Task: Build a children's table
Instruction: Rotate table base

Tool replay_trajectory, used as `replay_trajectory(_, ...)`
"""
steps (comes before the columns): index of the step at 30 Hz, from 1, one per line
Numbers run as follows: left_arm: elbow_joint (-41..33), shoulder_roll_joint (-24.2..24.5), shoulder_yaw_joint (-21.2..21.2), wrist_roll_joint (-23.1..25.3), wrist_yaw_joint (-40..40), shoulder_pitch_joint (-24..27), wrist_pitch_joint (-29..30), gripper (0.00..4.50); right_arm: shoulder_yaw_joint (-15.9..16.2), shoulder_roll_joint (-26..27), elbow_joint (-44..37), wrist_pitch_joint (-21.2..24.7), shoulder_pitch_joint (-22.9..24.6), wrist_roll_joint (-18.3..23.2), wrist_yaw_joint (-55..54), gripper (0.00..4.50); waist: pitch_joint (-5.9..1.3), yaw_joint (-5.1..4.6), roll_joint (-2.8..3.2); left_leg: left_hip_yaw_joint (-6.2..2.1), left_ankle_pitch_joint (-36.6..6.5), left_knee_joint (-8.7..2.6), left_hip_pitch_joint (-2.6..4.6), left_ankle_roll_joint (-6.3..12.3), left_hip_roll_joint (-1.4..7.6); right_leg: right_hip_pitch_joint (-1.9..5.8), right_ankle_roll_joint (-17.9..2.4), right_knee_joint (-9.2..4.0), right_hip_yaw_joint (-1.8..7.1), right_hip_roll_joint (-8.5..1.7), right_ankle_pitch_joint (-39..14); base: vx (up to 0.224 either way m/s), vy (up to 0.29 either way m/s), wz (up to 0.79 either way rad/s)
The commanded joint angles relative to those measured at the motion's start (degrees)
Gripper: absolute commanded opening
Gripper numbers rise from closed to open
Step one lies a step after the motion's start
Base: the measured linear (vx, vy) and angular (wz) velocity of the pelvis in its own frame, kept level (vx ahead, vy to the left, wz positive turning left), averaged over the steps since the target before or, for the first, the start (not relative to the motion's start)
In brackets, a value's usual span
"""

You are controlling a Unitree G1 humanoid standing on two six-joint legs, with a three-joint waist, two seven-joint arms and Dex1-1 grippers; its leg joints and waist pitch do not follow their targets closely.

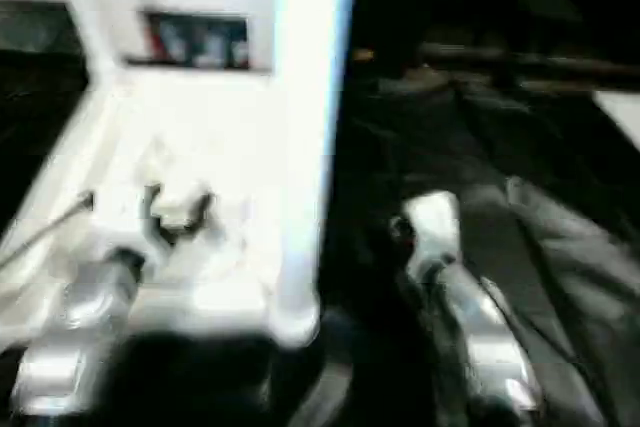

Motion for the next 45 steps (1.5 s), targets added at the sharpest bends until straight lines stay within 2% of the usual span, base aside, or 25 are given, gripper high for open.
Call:
replay_trajectory(1,-0.8,1.4,2.6,0.2,1.1,0.8,-0.3,4.44,1.1,1.8,-1.8,0.8,-2.1,1.1,0.6,3.08,-2.11,3.02,0.38,1.5,16.6,-7.28,-3.21,-6.48,1.2,6.59,1.8,0.88,-0.23,0.41,57.2,0.007,0.111,0.07)
replay_trajectory(2,-1.1,1.6,2.7,0.4,1.2,1.1,-0.1,4.44,1.6,1.6,-1.4,0.7,-2.3,0.6,0.5,3.08,-4.42,0.23,3.84,-4.81,37.3,-7.17,7.76,5.61,6.43,-3.15,4.4,7.22,-4.54,2.96,37.9,0.007,0.111,0.07)
replay_trajectory(3,-1.5,1.8,2.9,0.3,1.2,1.8,-0.2,4.44,2.2,1.3,-1.0,0.4,-2.3,0.4,0.8,3.08,-4.34,-0.73,4.25,-11.04,70.0,-7.4,12.22,19.79,11.19,-10.26,3.6,7.92,-1.73,0.29,8.1,-0.009,-0.026,-0.37)
replay_trajectory(4,-1.7,1.9,3.0,0.3,1.2,2.0,-0.2,4.44,2.4,1.3,-0.9,0.3,-2.3,0.3,0.9,3.08,-3.81,0.47,4.14,-10.37,82.1,-5.88,11.33,17.96,10.39,-11.24,4.0,6.91,-0.08,-0.79,8.6,-0.048,-0.093,-0.33)
replay_trajectory(5,-1.7,1.9,3.0,0.3,1.2,2.0,-0.2,4.44,2.4,1.3,-1.0,0.3,-2.3,0.3,0.9,3.08,-3.62,1.59,2.59,-6.41,87.9,-5.71,7.81,9.02,7.35,-10.13,5.5,4.05,1.69,-1.03,20.0,-0.048,-0.093,-0.33)
replay_trajectory(6,-2.2,2.1,3.3,0.0,1.2,2.7,0.2,4.44,3.4,0.9,-1.4,0.3,-1.7,0.3,1.5,3.08,-3.42,2.84,0.8,-3.53,74.8,-6.17,5.89,2.7,3.57,-9.9,2.3,-0.68,3.01,-1.13,28.5,-0.252,0.014,0.04)
replay_trajectory(7,-2.3,2.1,3.4,0.1,1.2,2.8,0.3,4.44,3.5,0.9,-1.5,0.3,-1.6,0.3,1.7,3.08,-3.32,2.56,-1.41,-1.72,61.3,-5.63,5.19,0.9,1.7,-9.79,2.0,-2.09,4.16,-2.31,33.9,-0.262,0.049,0.27)
replay_trajectory(8,-2.4,2.3,3.4,0.4,1.2,3.0,0.3,4.44,3.6,0.9,-1.8,0.4,-1.3,0.4,1.7,3.08,-1.82,3.44,-1.46,1.73,20.3,-8.05,3.17,-1.31,1.29,-7.61,-1.5,-3.9,4.93,-4.1,21.2,-0.262,0.049,0.27)
replay_trajectory(10,-2.7,2.7,3.3,0.5,1.0,3.3,0.5,4.44,3.5,1.4,-2.0,0.7,-0.9,0.6,1.5,3.08,-1.78,2.94,-0.63,1.54,8.3,-10.15,2.15,-4.82,3.07,-5.88,-5.0,-3.65,4.57,-4.54,10.3,-0.114,-0.031,0.1)
replay_trajectory(12,-2.9,3.4,2.9,0.6,0.4,3.6,0.9,4.44,3.2,1.9,-2.0,1.1,-0.5,0.7,1.1,3.08,-1.17,2.09,0.29,2.25,-6.5,-12.61,2.73,-10.43,4.95,-6.71,-9.0,-4.09,2.75,-2.88,-1.8,-0.082,-0.048,-0.03)
replay_trajectory(14,-2.6,5.1,2.2,0.7,-1.9,3.2,1.3,4.44,3.2,2.1,-2.4,2.1,-0.2,1.0,0.4,3.08,-0.6,1.45,0.79,2.93,-14.7,-13.22,3.26,-13.14,5.54,-7.62,-9.7,-4.71,2.35,-2.49,-6.4,-0.081,-0.024,0.05)
replay_trajectory(15,-2.1,6.0,1.8,0.3,-3.8,2.6,1.1,4.44,3.3,2.0,-2.6,1.9,0.0,1.1,0.4,3.08,-0.22,1.16,0.8,2.96,-19.2,-13.57,3.27,-14.56,5.6,-7.77,-8.6,-5.13,2.27,-2.57,-11.5,-0.083,-0.019,0.06)
replay_trajectory(19,1.2,12.8,-1.2,-3.2,-18.9,-1.2,-0.9,4.44,2.3,-0.4,-4.1,0.0,0.5,3.6,3.8,3.08,-0.35,1.03,1.36,3.04,-19.9,-13.52,3.4,-14.97,5.35,-8.31,-6.0,-5.76,2.59,-2.87,-17.0,-0.068,-0.012,0.04)
replay_trajectory(20,1.2,12.8,-1.2,-3.2,-18.9,-1.2,-0.9,4.44,2.3,-0.4,-4.1,0.0,0.5,3.6,3.8,3.08,-0.33,0.98,1.15,3.08,-20.0,-13.56,3.33,-14.98,5.29,-8.24,-5.9,-5.85,2.55,-2.9,-17.4,-0.058,-0.012,0.03)
replay_trajectory(22,1.5,13.9,-1.3,-5.4,-22.2,-2.1,0.5,4.44,1.7,-1.3,-4.7,0.4,0.3,4.7,5.5,3.08,-0.29,0.73,1.25,3.0,-19.6,-13.76,2.82,-15.35,5.54,-7.97,-6.6,-5.53,2.43,-2.92,-15.8,0.0,0.0,0.0)
replay_trajectory(23,0.6,16.1,-2.5,-8.7,-29.3,-3.1,1.4,4.44,1.8,-3.8,-5.7,1.6,-0.2,7.1,11.3,3.08,-0.39,0.72,1.69,3.03,-19.6,-13.68,2.92,-15.22,5.43,-7.94,-7.3,-5.45,2.45,-2.97,-15.2,0.0,0.0,0.0)
replay_trajectory(26,-2.0,21.8,-7.0,-12.6,-41.9,-4.2,5.9,4.44,3.7,-9.0,-5.7,0.7,-1.3,7.7,20.0,3.08,-0.44,0.81,1.61,3.22,-17.9,-13.69,2.74,-13.87,5.67,-7.88,-9.1,-4.99,2.64,-2.94,-11.9,0.0,0.0,0.0)
replay_trajectory(28,-2.3,23.9,-8.9,-12.8,-45.7,-4.9,7.4,4.44,4.8,-11.1,-5.2,-0.5,-1.9,6.9,22.5,3.08,-0.45,0.66,1.59,3.36,-16.0,-13.73,2.31,-13.33,5.65,-7.45,-9.9,-4.67,2.56,-2.91,-11.1,0.0,0.0,0.0)
replay_trajectory(30,-1.8,26.1,-12.3,-10.7,-48.8,-6.8,7.8,4.44,5.2,-13.5,-3.4,-1.7,-4.0,6.0,24.0,3.08,-0.59,0.65,1.51,3.71,-13.8,-13.42,2.63,-13.05,5.77,-7.68,-10.6,-4.71,2.65,-3.1,-11.1,0.0,0.0,0.0)
replay_trajectory(33,-0.3,23.9,-12.7,-7.8,-45.0,-7.2,4.7,4.44,4.0,-12.9,-2.5,-1.0,-5.4,6.2,21.7,3.08,-0.92,0.52,1.46,4.22,-8.6,-13.03,2.33,-12.37,5.84,-7.14,-12.6,-4.11,2.64,-3.03,-4.8,0.0,0.0,0.0)
replay_trajectory(35,2.6,17.7,-8.9,-4.5,-31.7,-7.1,0.8,4.44,2.6,-10.6,-2.4,2.0,-5.4,6.4,16.6,3.08,-1.25,0.51,1.51,4.63,-5.4,-12.6,2.35,-11.78,5.89,-6.95,-14.2,-3.73,2.53,-2.78,0.4,0.0,0.0,0.0)
replay_trajectory(39,1.4,12.6,-2.8,-6.0,-21.1,-4.5,1.5,4.44,-1.5,-4.5,-1.2,4.4,-4.2,7.4,5.8,3.08,-1.76,0.47,1.29,4.95,1.3,-12.13,1.88,-10.93,5.85,-6.46,-16.3,-2.7,2.36,-2.64,10.2,0.038,-0.001,0.0)
replay_trajectory(41,0.4,11.3,-0.9,-5.9,-17.9,-2.3,3.3,4.44,-2.2,-0.4,-2.3,5.8,-1.7,8.5,1.5,3.08,-1.86,0.53,0.87,5.13,2.8,-11.98,2.14,-9.74,5.71,-6.51,-16.2,-2.73,2.29,-2.34,11.5,0.0,0.0,0.0)
replay_trajectory(44,0.0,10.7,-0.3,-5.1,-16.6,-0.9,3.9,4.44,-1.1,1.6,-3.6,6.1,0.3,8.1,0.0,3.08,-1.93,0.53,1.32,5.19,5.6,-11.81,1.89,-8.67,5.73,-6.86,-15.9,-2.6,2.39,-2.14,14.3,0.0,0.0,0.0)
replay_trajectory(45,0.1,10.4,-0.3,-4.6,-16.0,-0.7,3.5,4.44,-0.8,2.0,-3.9,6.2,0.7,7.9,-0.3,3.08,-2.35,0.54,1.11,5.3,14.3,-10.81,1.59,-6.45,5.36,-7.35,-17.0,-1.89,2.27,-1.59,23.6,0.0,0.0,0.0)
